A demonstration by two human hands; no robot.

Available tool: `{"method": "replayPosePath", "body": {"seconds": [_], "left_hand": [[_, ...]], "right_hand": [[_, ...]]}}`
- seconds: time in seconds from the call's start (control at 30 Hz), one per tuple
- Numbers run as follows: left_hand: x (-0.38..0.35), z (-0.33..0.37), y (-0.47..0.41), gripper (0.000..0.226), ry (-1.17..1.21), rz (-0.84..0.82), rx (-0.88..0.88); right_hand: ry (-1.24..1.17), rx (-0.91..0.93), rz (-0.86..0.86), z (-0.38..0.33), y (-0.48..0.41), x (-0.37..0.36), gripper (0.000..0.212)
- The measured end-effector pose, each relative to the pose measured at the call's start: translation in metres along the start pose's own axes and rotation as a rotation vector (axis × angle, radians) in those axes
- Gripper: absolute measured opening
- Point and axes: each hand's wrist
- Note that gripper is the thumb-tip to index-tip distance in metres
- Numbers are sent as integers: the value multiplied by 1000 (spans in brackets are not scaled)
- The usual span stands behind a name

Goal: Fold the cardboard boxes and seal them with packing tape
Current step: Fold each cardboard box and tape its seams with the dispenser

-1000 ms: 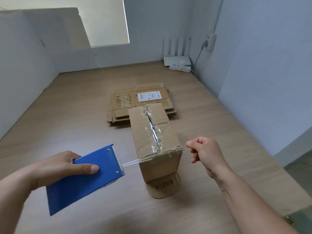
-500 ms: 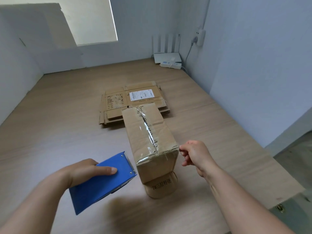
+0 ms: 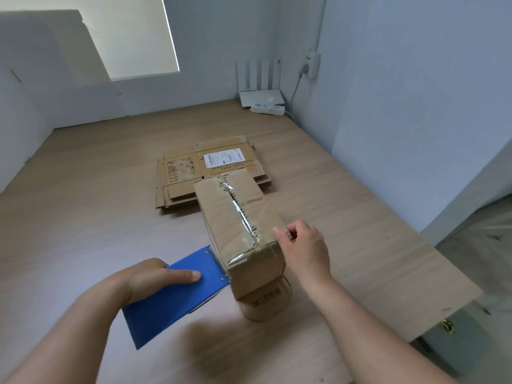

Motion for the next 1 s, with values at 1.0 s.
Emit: {"method": "replayPosePath", "body": {"seconds": [1.0], "left_hand": [[-90, -62, 2, 44, -335, 708, 221]], "right_hand": [[-155, 15, -97, 9, -18, -4, 26]]}}
Point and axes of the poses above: each hand's wrist, its own y-axis away from the middle knuckle, its own x-axis out of the back of the hand, z = x × y, and after that the axes turned 8 degrees about z, right-handed
